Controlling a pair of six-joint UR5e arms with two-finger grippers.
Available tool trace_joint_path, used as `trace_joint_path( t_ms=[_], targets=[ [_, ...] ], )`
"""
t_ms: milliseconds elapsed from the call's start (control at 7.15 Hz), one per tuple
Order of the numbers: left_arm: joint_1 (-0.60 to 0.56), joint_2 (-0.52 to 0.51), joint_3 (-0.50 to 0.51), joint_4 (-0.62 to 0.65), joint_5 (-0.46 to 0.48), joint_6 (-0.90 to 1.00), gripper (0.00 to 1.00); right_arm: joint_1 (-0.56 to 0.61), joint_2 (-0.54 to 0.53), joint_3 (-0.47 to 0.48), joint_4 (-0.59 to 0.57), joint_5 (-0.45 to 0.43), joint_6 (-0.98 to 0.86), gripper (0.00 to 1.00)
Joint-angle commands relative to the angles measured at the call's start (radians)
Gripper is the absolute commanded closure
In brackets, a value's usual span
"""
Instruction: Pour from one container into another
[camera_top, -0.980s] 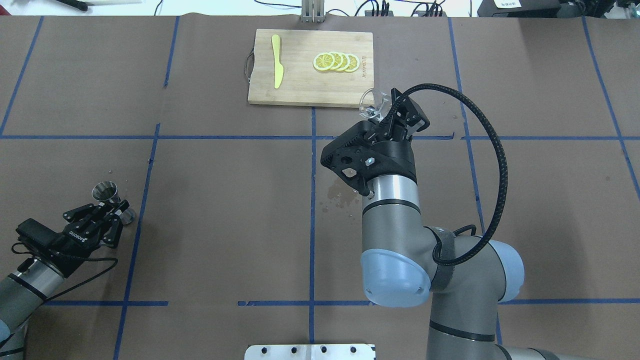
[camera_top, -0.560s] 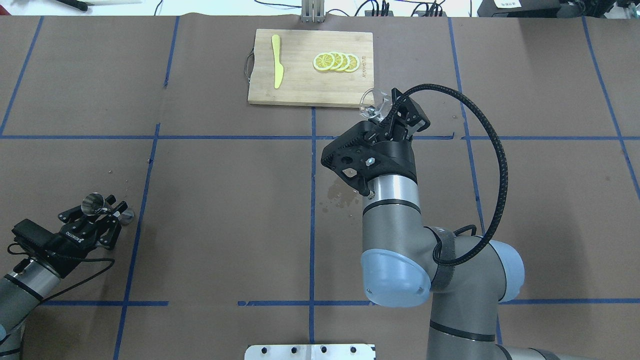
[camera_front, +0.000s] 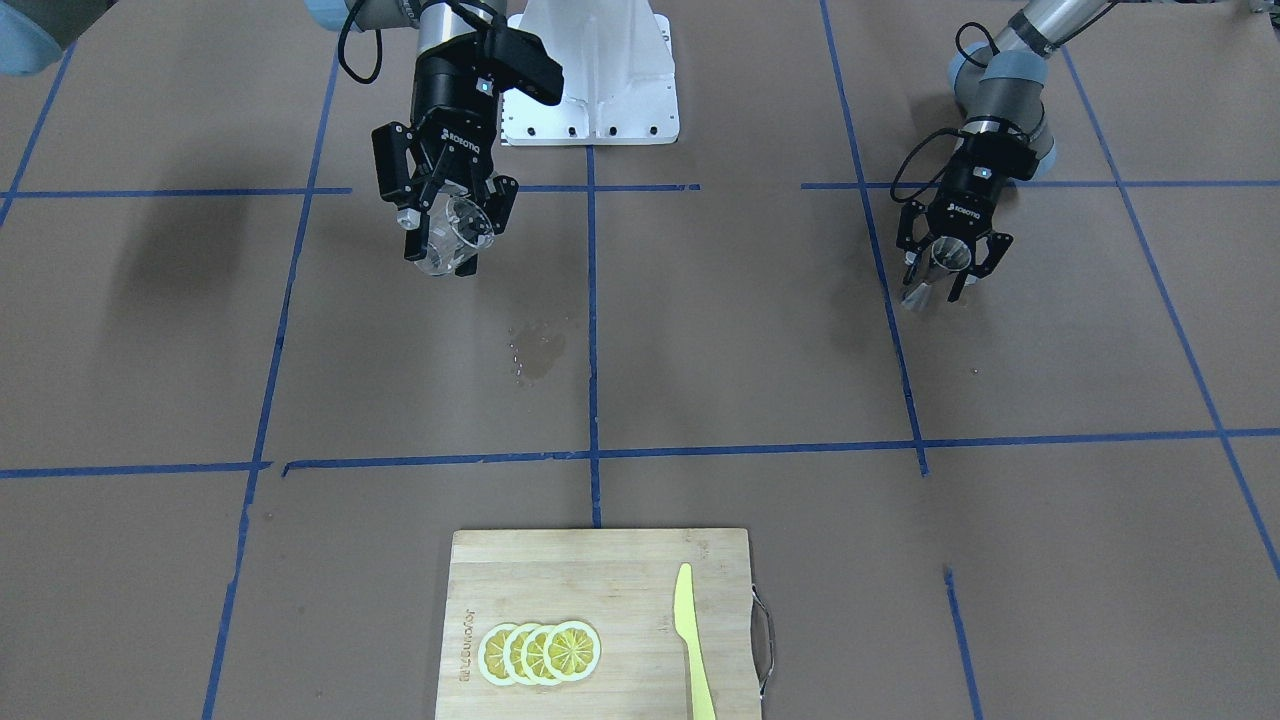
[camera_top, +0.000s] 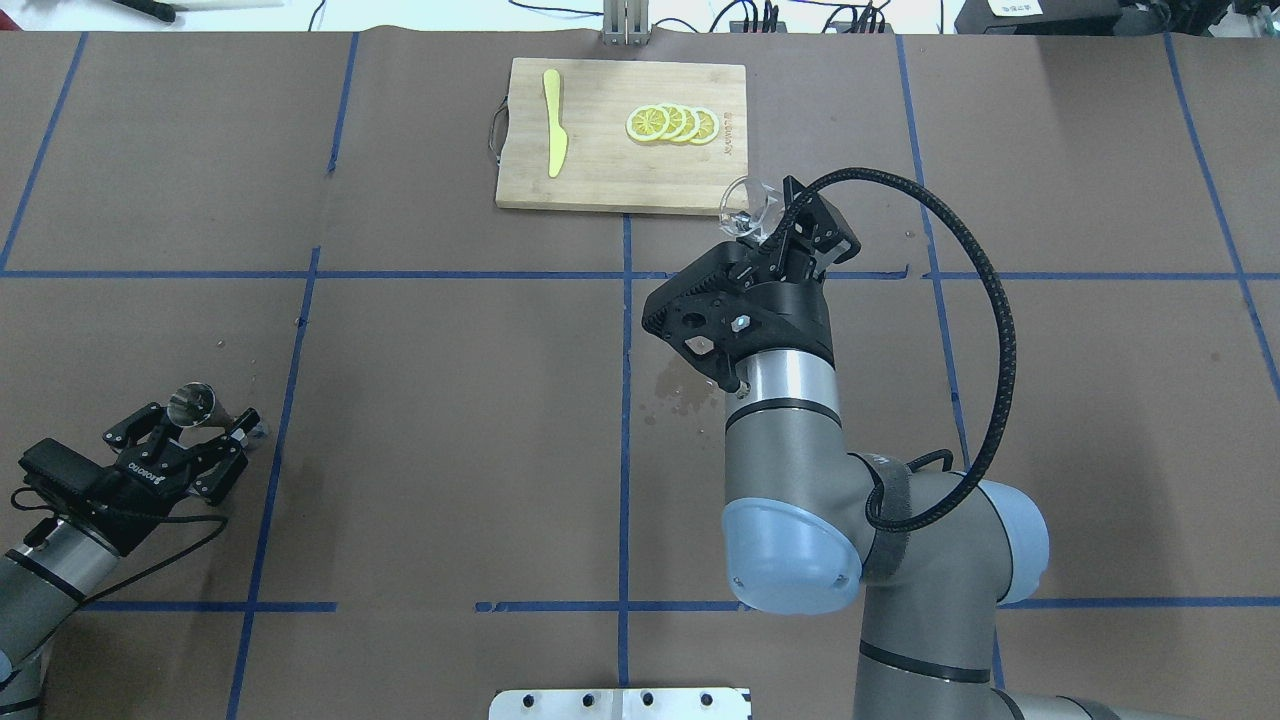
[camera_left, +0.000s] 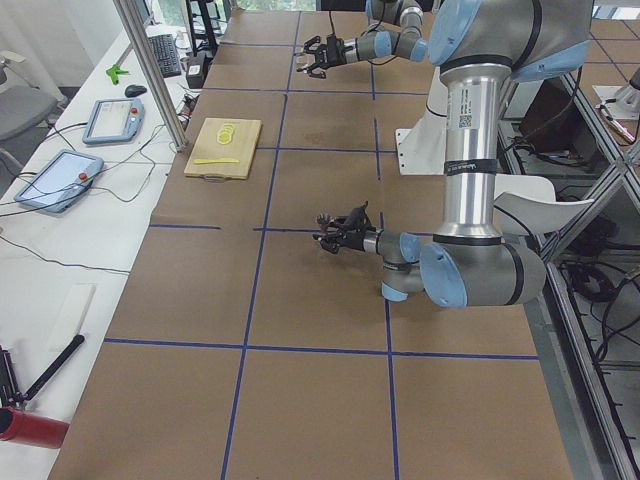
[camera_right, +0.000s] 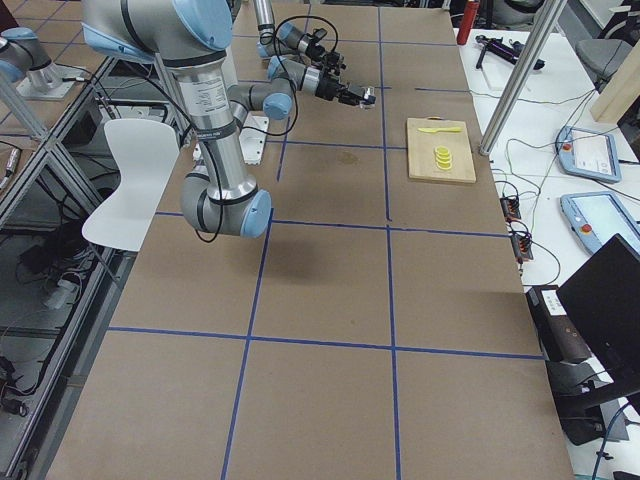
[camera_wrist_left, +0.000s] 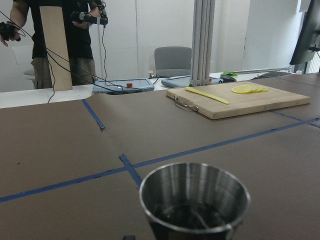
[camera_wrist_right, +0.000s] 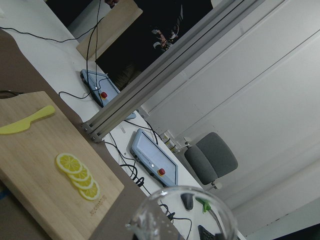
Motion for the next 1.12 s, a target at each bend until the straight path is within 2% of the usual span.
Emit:
trace_joint_path(
  t_ms=[0,700,980],
  targets=[
    [0.0,0.0,-0.007,-0.001,0.006,0.0,0.0,0.0,0.0,0.002,0.0,0.0,0.0,1.0],
    [-0.003,0.004,-0.061,-0.027,0.006,0.005,0.0,0.0,-0.002,0.014,0.0,0.0,0.0,1.0],
    [-0.006,0.009,-0.11,-0.036,0.006,0.063,0.0,0.0,-0.002,0.014,0.0,0.0,0.0,1.0]
  ],
)
